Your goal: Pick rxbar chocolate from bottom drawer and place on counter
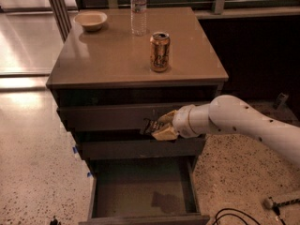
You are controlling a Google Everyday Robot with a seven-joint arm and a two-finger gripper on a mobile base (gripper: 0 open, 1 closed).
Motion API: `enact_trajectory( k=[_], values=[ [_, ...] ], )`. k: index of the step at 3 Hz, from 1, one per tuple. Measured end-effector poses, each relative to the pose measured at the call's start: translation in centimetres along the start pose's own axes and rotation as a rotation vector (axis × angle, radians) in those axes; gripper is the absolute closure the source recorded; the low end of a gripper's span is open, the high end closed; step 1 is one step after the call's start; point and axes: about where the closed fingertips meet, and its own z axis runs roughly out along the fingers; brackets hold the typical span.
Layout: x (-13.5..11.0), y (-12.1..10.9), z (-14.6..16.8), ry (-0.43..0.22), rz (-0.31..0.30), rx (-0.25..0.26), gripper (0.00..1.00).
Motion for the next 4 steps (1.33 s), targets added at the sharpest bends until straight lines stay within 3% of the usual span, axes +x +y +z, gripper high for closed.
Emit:
enact_trajectory(
  k=[1,2,3,4],
  values=[
    [0.0,0.0,0.0,0.000,0.000,0.000,1.00],
    [-4.5,-0.9,-4.4,-0.047,0.015,0.036,1.00],
    [-11.7,-2.9,-12.4,-0.096,-0.006,0.130,1.00],
    [-11.7,-2.9,-12.4,-0.096,-0.006,0.130,1.00]
  ],
)
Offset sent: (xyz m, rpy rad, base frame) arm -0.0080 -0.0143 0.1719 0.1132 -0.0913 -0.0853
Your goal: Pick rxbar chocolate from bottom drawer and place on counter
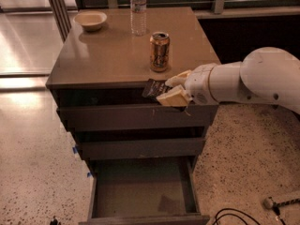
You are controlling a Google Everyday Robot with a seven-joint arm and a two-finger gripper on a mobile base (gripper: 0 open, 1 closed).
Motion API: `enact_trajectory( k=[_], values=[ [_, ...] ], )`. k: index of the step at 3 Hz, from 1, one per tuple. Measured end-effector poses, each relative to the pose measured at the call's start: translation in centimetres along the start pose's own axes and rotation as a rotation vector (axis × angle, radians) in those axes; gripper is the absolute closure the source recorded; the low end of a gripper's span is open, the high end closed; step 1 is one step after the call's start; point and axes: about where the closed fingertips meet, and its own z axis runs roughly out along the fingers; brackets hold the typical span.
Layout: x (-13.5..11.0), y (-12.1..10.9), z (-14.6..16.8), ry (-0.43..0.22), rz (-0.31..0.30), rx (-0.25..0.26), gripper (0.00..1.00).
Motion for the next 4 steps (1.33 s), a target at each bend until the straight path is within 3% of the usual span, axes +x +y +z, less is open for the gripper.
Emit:
enact_trajectory(
  k=[1,2,3,4],
  values=[
    [-0.1,0.0,0.1,0.003,-0.022,0.001,1.00],
    [-0.2,-2.1,-0.2,0.047,-0.070,0.051,1.00],
    [-1.0,-6.7,-1.0,0.121,-0.096,0.114,1.00],
    [-3.2,-13.7,-3.5,0.178,-0.046,0.192,1.00]
  ],
)
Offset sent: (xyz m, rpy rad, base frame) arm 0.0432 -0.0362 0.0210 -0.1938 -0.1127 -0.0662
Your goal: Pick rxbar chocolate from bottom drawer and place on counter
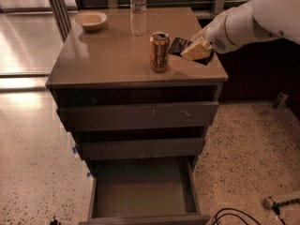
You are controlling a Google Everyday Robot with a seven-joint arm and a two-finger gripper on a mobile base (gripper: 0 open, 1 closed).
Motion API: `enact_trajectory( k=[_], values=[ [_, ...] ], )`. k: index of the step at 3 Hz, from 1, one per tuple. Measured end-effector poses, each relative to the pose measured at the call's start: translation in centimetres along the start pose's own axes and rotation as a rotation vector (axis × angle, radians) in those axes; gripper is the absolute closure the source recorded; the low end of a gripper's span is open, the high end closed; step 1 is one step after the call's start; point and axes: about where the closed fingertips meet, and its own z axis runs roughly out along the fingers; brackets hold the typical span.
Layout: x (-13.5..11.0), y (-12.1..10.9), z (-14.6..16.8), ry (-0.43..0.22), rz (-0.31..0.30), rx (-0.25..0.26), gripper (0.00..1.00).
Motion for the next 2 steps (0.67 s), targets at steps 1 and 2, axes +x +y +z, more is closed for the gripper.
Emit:
enact_trajectory(
  k=[1,2],
  values=[
    [0.0,0.1,0.1,0.001,0.000,-0.002,1.00],
    [1.5,-0.8,1.3,0.007,0.074,-0.029,1.00]
  ],
)
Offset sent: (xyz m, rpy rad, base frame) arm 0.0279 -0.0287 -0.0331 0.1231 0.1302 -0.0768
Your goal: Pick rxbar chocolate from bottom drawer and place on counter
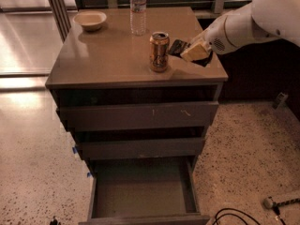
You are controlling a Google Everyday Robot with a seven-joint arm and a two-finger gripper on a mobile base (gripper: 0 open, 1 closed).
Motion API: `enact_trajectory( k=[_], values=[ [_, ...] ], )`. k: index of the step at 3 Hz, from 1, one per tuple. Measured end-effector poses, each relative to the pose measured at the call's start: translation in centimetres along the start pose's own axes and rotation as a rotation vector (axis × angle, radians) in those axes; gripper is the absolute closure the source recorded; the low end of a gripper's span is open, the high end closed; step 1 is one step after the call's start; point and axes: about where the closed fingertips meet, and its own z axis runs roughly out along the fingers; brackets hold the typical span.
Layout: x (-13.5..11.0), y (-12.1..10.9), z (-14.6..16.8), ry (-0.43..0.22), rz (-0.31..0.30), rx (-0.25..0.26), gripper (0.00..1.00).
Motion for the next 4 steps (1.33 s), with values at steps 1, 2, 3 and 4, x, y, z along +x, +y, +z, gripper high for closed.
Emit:
enact_trajectory(
  k=[1,2,3,4],
  values=[
    [1.5,-1.4,1.7,0.009,0.101,-0.047,1.00],
    [2.7,-2.5,3.5,0.010,0.183,-0.096,1.00],
    [3.4,-2.8,5.1,0.007,0.225,-0.131,1.00],
    [4.7,-2.4,7.8,0.000,0.249,-0.158,1.00]
  ],
)
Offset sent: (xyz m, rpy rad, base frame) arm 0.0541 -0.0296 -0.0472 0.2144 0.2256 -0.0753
